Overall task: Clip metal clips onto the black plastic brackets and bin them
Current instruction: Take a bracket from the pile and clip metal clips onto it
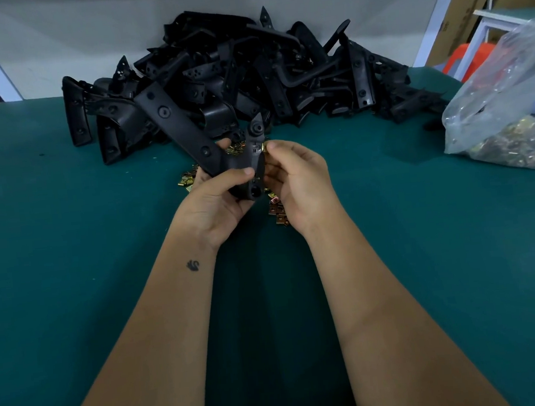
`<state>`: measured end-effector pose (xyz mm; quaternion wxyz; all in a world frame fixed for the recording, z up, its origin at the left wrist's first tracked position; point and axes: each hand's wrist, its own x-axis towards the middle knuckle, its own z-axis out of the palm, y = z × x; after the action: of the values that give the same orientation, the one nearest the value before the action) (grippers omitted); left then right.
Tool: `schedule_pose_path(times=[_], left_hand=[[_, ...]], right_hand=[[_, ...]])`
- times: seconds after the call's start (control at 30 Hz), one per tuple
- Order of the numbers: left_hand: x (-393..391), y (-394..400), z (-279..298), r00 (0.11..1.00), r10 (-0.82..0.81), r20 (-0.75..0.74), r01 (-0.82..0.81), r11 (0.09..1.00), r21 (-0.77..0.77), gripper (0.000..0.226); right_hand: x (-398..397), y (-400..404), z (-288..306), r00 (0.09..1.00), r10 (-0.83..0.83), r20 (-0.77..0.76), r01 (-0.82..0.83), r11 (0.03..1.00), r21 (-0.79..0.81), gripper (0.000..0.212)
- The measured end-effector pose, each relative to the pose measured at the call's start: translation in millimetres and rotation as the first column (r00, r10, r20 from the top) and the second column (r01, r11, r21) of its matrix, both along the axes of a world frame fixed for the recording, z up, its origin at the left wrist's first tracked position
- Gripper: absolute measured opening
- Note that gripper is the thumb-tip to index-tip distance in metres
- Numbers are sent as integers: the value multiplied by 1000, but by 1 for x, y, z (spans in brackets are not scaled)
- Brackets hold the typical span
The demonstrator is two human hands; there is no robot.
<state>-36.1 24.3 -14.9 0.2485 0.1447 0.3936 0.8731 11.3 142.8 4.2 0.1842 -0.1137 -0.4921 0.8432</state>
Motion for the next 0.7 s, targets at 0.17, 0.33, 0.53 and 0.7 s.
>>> schedule_pose_path(times=[0.17, 0.33, 0.53, 0.7], left_hand=[[1, 2, 2, 995, 80, 59, -78, 996, -32, 32], [0, 1, 2, 991, 120, 66, -118, 993, -33, 26], [1, 2, 3, 991, 117, 64, -115, 993, -39, 30], [2, 1, 3, 992, 108, 65, -107, 994, -33, 25]], right_hand=[[1, -3, 0, 998, 61, -3, -61, 996, 58, 13], [1, -3, -1, 990, 143, 2, -143, 989, 27, 8], [3, -1, -1, 984, 173, 29, -174, 985, 16, 8], [2, -2, -2, 988, 151, 21, -151, 988, 26, 11]])
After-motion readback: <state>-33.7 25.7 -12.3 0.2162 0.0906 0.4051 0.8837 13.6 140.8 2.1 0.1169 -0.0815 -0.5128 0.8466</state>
